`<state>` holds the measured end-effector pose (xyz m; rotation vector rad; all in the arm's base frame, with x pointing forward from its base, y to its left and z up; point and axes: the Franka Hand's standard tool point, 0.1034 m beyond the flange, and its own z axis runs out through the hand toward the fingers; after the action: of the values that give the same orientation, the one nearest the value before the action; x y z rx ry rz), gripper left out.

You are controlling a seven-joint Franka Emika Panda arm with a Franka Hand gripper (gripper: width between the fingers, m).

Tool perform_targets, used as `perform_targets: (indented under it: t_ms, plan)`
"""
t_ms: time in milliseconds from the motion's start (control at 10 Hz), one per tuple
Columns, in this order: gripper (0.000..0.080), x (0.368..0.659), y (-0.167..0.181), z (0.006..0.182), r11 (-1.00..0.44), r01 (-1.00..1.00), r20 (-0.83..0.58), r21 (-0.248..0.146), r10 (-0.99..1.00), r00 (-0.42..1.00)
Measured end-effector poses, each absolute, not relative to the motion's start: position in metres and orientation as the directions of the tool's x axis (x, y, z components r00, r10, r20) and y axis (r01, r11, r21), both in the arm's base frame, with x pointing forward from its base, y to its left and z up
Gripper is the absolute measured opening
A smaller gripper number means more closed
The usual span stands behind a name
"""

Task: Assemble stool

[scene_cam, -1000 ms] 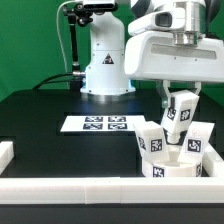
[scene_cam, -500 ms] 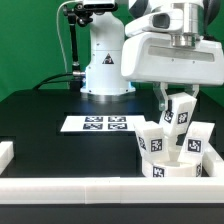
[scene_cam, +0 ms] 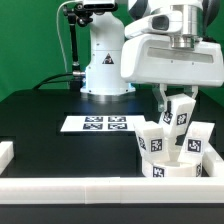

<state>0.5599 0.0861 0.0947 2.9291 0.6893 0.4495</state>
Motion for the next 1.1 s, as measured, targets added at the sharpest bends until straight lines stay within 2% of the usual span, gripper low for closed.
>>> perform_targets:
  t_ms: [1100]
  plan:
    - [0.0327, 0.552, 0.086, 0.079, -0.888, 0.426, 0.277, 0.172, 0.459, 0.844]
